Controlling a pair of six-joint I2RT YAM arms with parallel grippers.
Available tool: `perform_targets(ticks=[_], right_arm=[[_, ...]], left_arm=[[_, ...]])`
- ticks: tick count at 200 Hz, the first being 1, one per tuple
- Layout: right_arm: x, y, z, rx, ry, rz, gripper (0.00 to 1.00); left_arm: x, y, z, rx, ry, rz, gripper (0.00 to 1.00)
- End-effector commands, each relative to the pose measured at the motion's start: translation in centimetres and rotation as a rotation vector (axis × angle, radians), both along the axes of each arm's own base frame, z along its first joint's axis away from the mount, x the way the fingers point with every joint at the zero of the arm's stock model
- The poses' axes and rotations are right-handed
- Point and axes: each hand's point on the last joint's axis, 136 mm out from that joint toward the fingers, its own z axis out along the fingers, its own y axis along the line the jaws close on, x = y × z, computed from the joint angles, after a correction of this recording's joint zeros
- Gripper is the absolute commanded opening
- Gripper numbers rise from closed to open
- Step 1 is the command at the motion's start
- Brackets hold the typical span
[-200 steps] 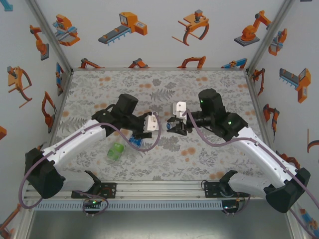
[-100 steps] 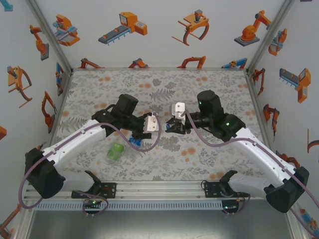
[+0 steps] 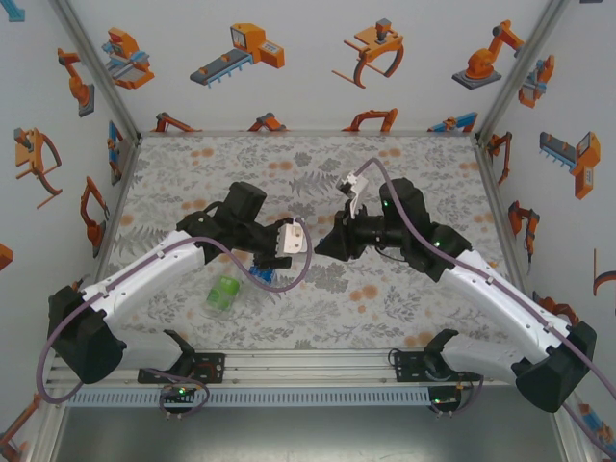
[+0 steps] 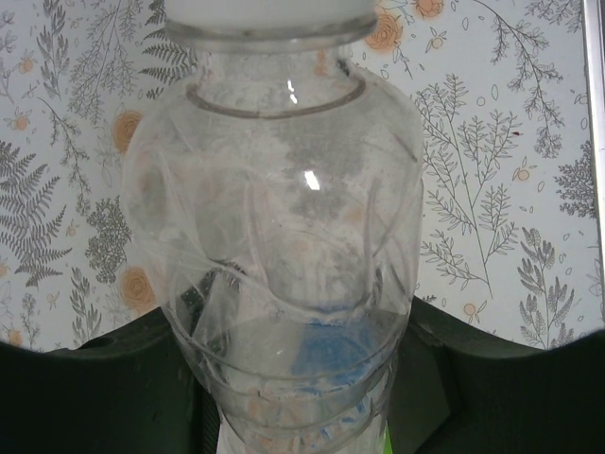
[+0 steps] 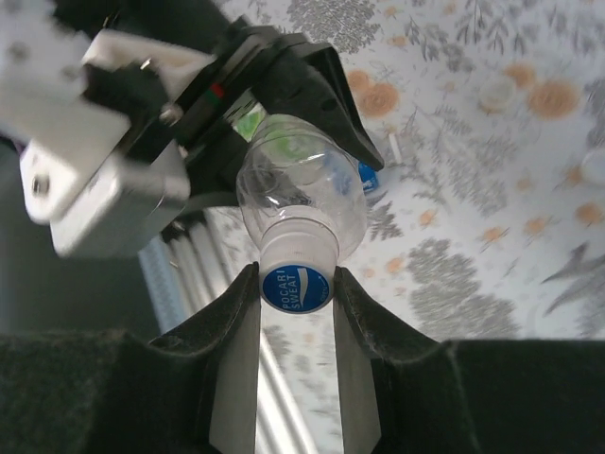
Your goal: Screw on the bottle caps
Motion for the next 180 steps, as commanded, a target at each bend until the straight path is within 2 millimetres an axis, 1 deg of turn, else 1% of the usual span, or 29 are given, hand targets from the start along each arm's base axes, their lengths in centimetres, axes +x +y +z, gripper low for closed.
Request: perform_targets(ticks=[1, 17, 30, 45, 57, 80, 102, 140, 180], right_arm=[[2.3, -0.5, 0.2, 0.105, 0.255, -0.243, 0.00], [2.6, -0.9, -0.7, 0.080, 0.334, -0.298, 0.00], [3.2, -1.9, -1.6, 0.049, 0.396, -0.394, 0.00], [3.6, -3.0, -2.6, 0.066, 0.512, -0.504, 0.00], [3.6, -2.9, -3.3, 0.103, 0.602, -0.543, 0.00], [3.6, -2.3, -3.3, 0.184, 0.719, -0.566, 0.00], [3.8, -2.1, -2.6, 0.212, 0.730, -0.569, 0.00], [4.0, -2.5, -2.0, 0.199, 0.673, -0.572, 0.00], [4.1, -2.0, -2.4, 0.196, 0.740, -0.580, 0.00]], left_arm=[[-0.6, -0.9, 1.8, -0.058, -0.013, -0.050, 0.00], [-0.6, -0.9, 1.8, -0.056, -0.015, -0.044, 0.00], [-0.4, -0.9, 1.7, -0.057, -0.014, -0.034, 0.00], [-0.3, -1.0, 1.7, -0.055, -0.010, -0.028, 0.00], [-0.2, -1.0, 1.7, -0.055, -0.006, -0.022, 0.00], [0.1, -1.1, 1.6, -0.052, -0.008, -0.011, 0.00], [0.3, -1.2, 1.6, -0.054, -0.008, -0.001, 0.00], [0.7, -1.4, 1.6, -0.061, -0.004, 0.018, 0.00], [1.6, -1.2, 1.3, -0.036, -0.024, 0.062, 0.00]])
